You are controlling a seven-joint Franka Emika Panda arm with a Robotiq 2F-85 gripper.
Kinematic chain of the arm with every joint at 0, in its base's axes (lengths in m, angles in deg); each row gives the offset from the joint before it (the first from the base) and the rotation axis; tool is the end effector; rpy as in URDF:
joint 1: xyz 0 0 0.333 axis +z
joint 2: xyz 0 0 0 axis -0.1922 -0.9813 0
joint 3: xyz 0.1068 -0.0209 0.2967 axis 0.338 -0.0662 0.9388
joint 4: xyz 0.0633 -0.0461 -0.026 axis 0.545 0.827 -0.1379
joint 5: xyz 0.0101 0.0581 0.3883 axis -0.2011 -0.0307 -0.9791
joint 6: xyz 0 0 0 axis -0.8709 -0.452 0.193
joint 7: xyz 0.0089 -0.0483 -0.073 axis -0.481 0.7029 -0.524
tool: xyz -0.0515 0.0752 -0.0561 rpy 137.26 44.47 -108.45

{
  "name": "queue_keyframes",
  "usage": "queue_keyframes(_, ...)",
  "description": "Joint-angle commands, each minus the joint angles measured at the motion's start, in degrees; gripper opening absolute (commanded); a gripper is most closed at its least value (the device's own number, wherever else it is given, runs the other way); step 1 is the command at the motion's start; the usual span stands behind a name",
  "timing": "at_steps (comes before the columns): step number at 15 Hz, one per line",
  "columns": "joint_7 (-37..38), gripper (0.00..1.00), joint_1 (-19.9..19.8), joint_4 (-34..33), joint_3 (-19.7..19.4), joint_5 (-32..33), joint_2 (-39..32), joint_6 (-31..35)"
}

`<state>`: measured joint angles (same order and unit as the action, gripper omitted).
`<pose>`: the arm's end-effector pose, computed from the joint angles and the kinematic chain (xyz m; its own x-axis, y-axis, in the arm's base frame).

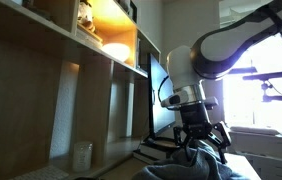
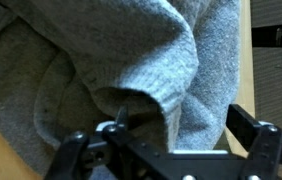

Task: Hang the sweater on the computer

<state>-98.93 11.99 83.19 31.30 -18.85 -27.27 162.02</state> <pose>0.7205 0.0734 0.2406 0.0202 0.9949 -0.0985 0.9799 -0.0392 -0.1958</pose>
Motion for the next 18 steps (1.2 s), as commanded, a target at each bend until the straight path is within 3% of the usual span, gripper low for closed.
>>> queue_keyframes(1, -0.14, 1.00, 0.34, -0.21, -0.42, -0.33, -0.06, -0.14)
queue_keyframes(15, -0.46, 1.00, 0.25, -0.26, -0.28, -0.44, -0.20, 0.01)
queue_keyframes(16, -0.55, 0.84, 0.16, -0.27, -0.19, -0.58, -0.26, 0.16)
queue_keyframes(18, -0.44, 0.66, 0.37, -0.29, -0.37, -0.20, -0.30, 0.24)
